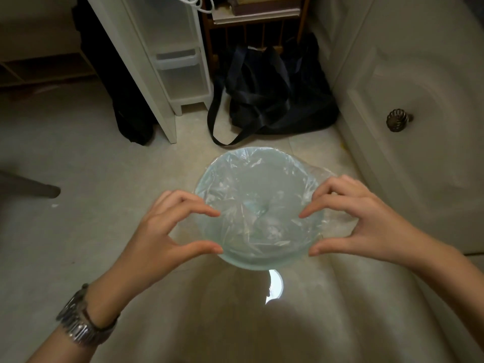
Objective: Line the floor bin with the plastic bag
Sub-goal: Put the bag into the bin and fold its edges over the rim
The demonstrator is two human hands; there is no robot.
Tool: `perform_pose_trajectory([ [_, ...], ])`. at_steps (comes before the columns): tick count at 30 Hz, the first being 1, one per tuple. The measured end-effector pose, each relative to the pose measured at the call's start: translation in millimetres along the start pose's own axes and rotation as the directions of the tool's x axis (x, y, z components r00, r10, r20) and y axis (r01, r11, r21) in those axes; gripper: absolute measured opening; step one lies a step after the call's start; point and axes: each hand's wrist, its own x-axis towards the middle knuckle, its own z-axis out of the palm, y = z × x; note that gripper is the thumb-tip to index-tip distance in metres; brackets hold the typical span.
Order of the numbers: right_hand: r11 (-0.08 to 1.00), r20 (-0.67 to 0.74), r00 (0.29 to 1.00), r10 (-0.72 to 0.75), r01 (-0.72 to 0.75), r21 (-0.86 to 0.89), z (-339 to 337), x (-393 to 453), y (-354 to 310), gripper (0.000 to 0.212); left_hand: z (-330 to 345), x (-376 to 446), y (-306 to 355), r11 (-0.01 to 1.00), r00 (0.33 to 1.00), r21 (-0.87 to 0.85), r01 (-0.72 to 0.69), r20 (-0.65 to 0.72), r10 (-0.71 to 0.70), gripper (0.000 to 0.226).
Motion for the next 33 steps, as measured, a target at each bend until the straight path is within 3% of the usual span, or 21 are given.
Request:
perform_pose_trajectory([
  [4,0.998,0.051,0.999,-0.007,0.01,-0.055,3,-3,-1,0.037,4,-2,-5,0.999,0.996,0.048,-0.004,0.088,0.0,0.048],
  [12,0.998,0.041,0.998,-0.037,0.038,-0.041,7,-5,-1,0.013,2,-1,-13,0.997,0.995,0.042,-0.065,0.082,0.062,0.028],
  [22,0.996,0.036,0.998,-0.053,0.05,0.071,12,-18,1,0.009,2,-19,-14,0.996,0.991,0.012,-0.091,0.103,0.089,0.011],
  [29,0.995,0.039,0.998,-0.049,0.046,0.091,13,-19,5,0.01,8,-23,-15,0.992,0.986,0.077,-0.098,0.14,0.086,0.013],
  [33,0.998,0.025,0.999,-0.039,0.038,0.055,14,-19,5,0.007,12,-24,-17,0.993,0.995,0.098,-0.06,0.089,0.051,0.014],
])
